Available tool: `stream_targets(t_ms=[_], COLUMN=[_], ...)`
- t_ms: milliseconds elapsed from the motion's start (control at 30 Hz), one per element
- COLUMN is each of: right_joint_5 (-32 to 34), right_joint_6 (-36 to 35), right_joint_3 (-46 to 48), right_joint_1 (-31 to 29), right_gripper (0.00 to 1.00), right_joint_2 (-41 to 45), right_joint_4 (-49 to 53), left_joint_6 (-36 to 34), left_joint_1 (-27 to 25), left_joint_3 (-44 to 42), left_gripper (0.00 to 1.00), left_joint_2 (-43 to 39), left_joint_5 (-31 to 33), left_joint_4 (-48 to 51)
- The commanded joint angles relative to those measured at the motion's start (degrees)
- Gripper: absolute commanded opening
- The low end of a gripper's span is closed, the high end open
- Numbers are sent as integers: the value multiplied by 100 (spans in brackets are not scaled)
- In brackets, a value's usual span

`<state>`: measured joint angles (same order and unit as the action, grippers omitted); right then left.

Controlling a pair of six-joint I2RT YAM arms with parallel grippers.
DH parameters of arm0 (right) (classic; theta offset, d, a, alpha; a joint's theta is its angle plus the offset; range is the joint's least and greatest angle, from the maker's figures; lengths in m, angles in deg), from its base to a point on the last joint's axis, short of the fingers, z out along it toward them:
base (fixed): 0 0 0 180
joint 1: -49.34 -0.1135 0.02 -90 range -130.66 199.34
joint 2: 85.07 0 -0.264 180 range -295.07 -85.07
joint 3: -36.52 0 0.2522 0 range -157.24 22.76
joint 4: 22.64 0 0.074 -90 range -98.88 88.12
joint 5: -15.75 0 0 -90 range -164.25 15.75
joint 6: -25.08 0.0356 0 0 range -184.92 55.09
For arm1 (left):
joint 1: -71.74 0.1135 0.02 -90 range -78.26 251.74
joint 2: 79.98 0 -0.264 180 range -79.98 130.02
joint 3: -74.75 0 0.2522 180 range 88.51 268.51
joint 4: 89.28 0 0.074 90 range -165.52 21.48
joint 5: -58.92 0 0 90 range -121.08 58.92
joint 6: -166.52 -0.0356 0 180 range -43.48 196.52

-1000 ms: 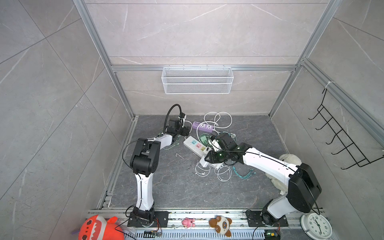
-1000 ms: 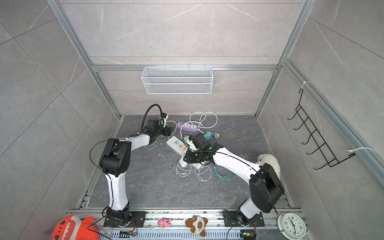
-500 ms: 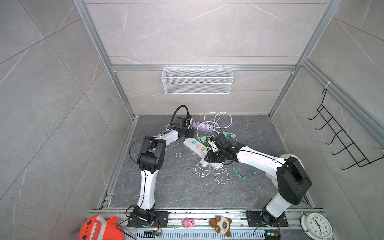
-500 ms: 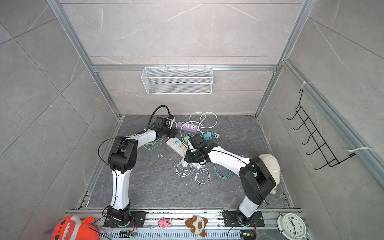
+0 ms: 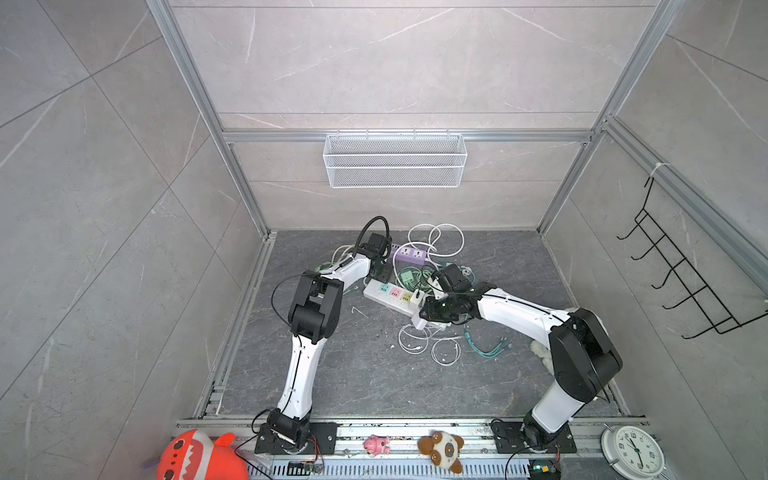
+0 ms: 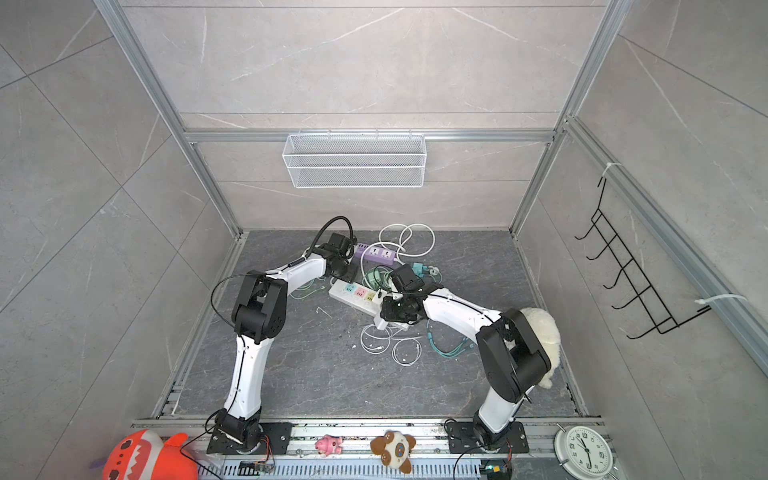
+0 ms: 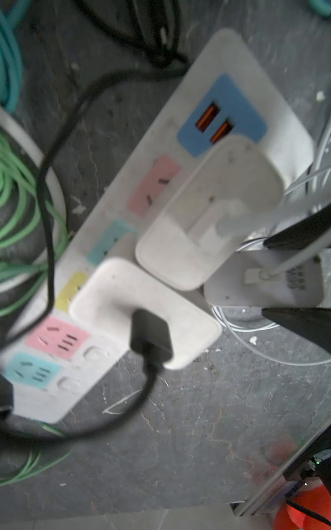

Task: Insert the plug
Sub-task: 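Carry the charger toward the strip with right gripper while left gripper withdraws, then push the 66W charger into the strip with right gripper while left gripper lowers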

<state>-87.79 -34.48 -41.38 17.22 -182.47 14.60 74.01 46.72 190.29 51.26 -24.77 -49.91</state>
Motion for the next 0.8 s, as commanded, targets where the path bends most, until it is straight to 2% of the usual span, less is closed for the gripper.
stream_targets(t_ms=[0, 200, 400, 533, 633, 767], right_joint_5=[289, 371, 117, 551, 966, 1440], right_joint_6=[-147, -325, -429, -450, -559, -601], right_joint_3=[64, 17, -3, -92, -215, -426], right_joint_1=[177, 320, 244, -141, -643, -956], right_gripper=[7, 7, 8, 8, 9, 8], right_joint_2=[127, 471, 1436, 1941, 1748, 1132], right_joint_4=[65, 409, 1053, 1254, 1036, 667], left_joint_6=[216, 710, 988, 1014, 1016, 1047], left_joint_1=[-29, -176, -330, -342, -346, -346], left_joint_3=[-383, -1461, -2263, -2477, -2546, -2717], left_gripper=[65, 64, 64, 63, 63, 63], left_joint_2=[-396, -1116, -1608, -1663, -1728, -1888], left_joint_5=[152, 57, -156, -209, -326, -349], left_joint_4=[895, 884, 598, 382, 279, 171])
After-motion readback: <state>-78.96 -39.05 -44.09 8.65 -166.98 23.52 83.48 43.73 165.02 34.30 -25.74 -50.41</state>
